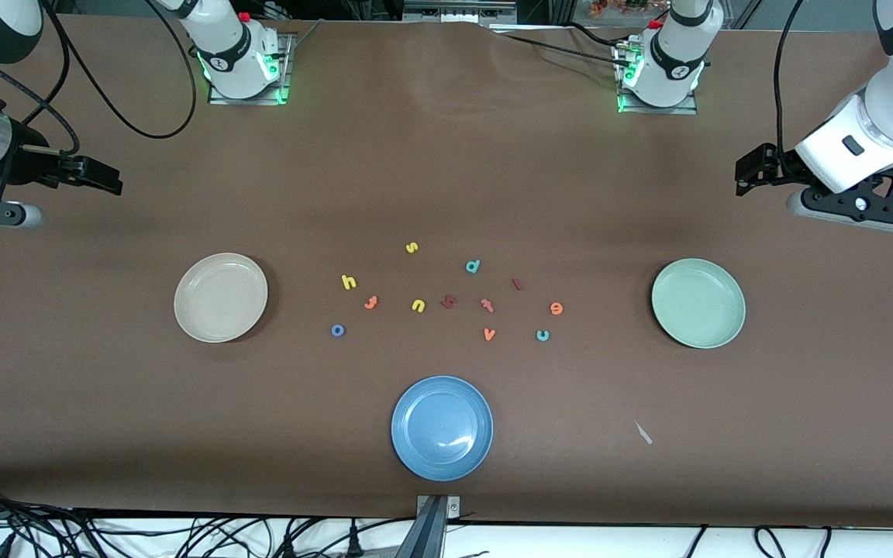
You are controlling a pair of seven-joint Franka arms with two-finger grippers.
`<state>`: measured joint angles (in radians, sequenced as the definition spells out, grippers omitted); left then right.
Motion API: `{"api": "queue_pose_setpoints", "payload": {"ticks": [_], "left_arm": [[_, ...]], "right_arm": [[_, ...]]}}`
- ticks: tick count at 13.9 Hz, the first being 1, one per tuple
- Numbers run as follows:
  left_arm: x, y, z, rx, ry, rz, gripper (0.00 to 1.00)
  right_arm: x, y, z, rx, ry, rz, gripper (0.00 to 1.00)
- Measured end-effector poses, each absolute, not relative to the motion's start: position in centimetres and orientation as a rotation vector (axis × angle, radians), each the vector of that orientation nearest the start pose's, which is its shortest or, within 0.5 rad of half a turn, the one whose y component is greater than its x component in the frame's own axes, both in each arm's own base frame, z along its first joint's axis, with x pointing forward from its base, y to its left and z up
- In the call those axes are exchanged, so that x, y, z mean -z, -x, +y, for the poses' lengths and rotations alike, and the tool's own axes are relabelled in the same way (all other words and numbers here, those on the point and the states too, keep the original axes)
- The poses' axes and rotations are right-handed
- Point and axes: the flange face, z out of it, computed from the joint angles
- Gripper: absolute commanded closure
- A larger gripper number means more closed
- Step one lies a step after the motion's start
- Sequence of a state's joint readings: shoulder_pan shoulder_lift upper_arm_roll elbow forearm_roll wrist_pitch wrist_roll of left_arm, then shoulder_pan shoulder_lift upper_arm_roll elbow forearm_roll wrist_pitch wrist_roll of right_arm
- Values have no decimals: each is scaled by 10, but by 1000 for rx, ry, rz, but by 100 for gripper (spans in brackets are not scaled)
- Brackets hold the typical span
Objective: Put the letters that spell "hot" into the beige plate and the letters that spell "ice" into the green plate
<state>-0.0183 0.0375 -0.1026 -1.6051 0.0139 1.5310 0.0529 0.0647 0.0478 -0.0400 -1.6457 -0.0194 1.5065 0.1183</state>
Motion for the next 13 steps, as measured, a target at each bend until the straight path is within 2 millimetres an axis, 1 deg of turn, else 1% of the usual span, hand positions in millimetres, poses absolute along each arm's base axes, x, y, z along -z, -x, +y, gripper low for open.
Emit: {"api": "queue_pose_setpoints", "payload": {"ticks": [3, 4, 5, 8, 10, 12, 13], "left_arm": [[-584, -555, -67, -179, 3110, 277, 0], [-583, -554, -72, -184, 3109, 292, 0], [-581, -554, -81, -190, 3106, 318, 0], [-575, -550, -117, -207, 3093, 415, 0], [-569, -550, -127, -226, 3088, 442, 0], [-555, -553, -137, -263, 3088, 423, 0], [-547, -554, -145, -285, 3088, 402, 0]], "right_arm": [[-558, -555, 12, -293, 3159, 147, 0], [-558, -555, 12, -293, 3159, 147, 0], [-558, -555, 12, -293, 3159, 148, 0], [-555, -556, 12, -302, 3159, 145, 0], [-545, -560, 12, -333, 3158, 145, 0], [-527, -566, 14, -385, 3141, 145, 0], [-516, -570, 19, -411, 3112, 143, 0]]}}
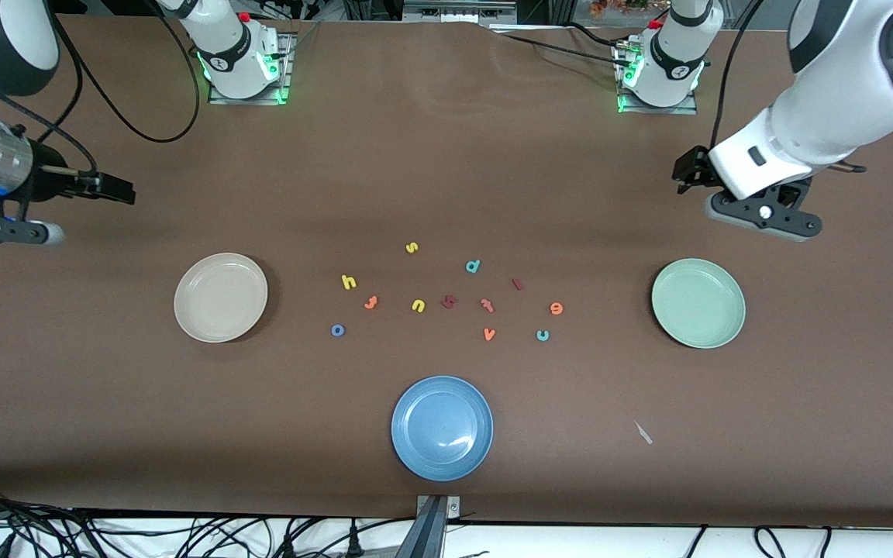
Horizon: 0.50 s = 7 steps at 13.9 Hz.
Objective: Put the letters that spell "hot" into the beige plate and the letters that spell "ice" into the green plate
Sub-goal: 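Reach both grippers down over the foam letters in the middle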
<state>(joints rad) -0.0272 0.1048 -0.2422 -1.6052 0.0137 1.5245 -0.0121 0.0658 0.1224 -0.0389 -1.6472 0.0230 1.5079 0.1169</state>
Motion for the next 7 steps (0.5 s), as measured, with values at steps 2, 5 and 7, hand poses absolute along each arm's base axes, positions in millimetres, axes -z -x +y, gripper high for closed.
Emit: {"api": "queue_pose_setpoints", "payload": {"ticks": [2, 5, 7], "left_arm": [[-529, -556, -166, -331, 3087, 350, 0], [-498, -562, -195, -377, 3112, 185, 0], [-477, -570, -209, -400, 3153, 36, 0]], "right_arm": [[-493, -582, 38, -413, 3059, 151, 0], [-444, -603, 93, -374, 3063, 216, 0], [-406, -612, 141, -326, 3078, 257, 0]]}}
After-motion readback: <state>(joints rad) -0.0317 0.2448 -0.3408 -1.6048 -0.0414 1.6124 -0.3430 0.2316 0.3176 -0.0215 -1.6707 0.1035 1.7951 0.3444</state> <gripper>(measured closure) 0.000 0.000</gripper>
